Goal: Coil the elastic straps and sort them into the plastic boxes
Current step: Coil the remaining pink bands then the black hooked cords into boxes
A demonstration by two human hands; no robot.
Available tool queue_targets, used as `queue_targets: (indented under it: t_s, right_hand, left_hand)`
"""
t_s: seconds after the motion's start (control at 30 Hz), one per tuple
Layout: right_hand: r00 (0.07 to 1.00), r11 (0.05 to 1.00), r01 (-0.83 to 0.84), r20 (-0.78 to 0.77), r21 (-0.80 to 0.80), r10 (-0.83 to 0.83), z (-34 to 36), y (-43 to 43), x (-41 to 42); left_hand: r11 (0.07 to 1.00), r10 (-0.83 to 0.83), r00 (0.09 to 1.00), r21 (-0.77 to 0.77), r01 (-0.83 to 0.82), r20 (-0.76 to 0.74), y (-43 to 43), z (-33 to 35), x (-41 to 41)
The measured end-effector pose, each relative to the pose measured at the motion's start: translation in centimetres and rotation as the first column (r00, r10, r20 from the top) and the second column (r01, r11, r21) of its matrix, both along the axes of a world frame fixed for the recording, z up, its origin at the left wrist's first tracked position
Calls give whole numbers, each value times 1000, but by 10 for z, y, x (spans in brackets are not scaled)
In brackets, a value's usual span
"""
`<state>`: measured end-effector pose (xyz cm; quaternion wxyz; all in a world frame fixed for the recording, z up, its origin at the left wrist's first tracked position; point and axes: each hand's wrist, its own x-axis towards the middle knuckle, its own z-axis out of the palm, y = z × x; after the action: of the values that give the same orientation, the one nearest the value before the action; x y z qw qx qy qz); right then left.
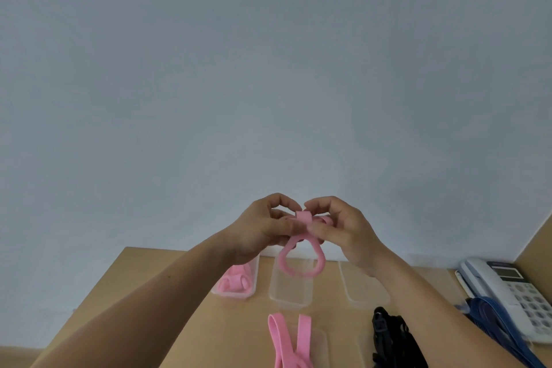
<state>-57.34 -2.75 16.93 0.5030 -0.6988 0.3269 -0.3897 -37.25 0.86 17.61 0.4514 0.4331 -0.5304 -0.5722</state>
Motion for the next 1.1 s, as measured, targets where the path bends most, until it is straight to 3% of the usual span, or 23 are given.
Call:
queue_targets:
  t_s: [0.2, 0.47, 0.67, 1.0, 1.1]
  right_hand:
    - [997, 997, 50, -60, 67, -46, 1, -5, 5]
    - [996, 996, 84, -14, -10, -84, -3, -11, 5]
    - [996, 996, 53, -72, -70, -58, -10, -14, 3]
    - [999, 999, 41, -33, -3, -41, -8, -14, -2]
    - [992, 996, 87, -95, 32, -84, -10, -18, -3]
  left_hand:
    - [982, 77, 988, -181, -52, 134, -6, -5, 0]
    - [997, 7, 972, -71, 10, 235, -10, -4, 2]
    - [992, -74, 994, 112, 65, 75, -11, 2, 4]
    - [1000, 11, 998, -4, -11, 63, -14, -7, 2]
    - [995, 29, 992, -100, -16, 126, -14, -10, -1]
